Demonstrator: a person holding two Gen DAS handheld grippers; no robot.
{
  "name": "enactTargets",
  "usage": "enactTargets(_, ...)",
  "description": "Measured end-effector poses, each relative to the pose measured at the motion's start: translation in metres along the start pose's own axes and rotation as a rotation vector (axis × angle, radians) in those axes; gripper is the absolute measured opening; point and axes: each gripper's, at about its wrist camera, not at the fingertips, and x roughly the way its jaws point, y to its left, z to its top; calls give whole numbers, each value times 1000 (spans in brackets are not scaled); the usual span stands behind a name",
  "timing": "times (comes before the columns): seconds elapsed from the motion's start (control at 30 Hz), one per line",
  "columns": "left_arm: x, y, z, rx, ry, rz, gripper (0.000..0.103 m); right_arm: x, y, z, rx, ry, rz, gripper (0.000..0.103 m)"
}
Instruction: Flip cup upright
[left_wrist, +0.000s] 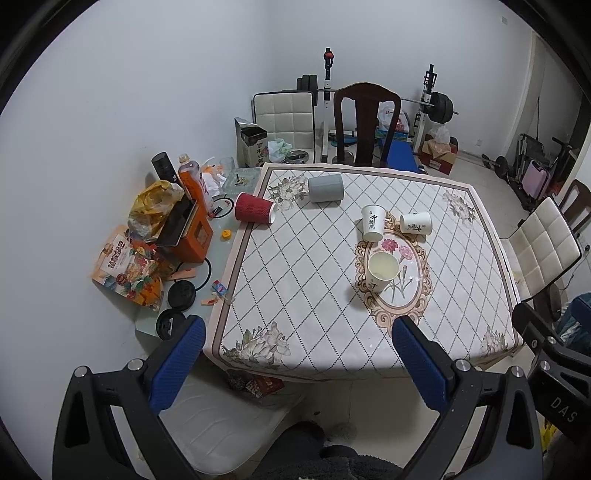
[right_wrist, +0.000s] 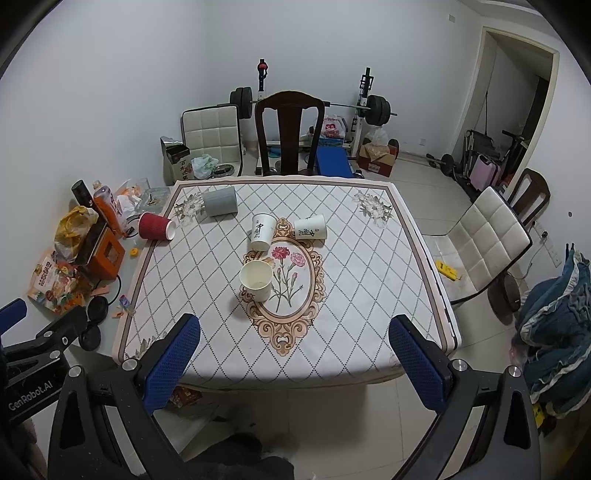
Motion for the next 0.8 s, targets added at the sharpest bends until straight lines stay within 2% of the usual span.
enactTargets(0.8,1,2,0,3,0,-5,103,1,1,1,-2,3,5,103)
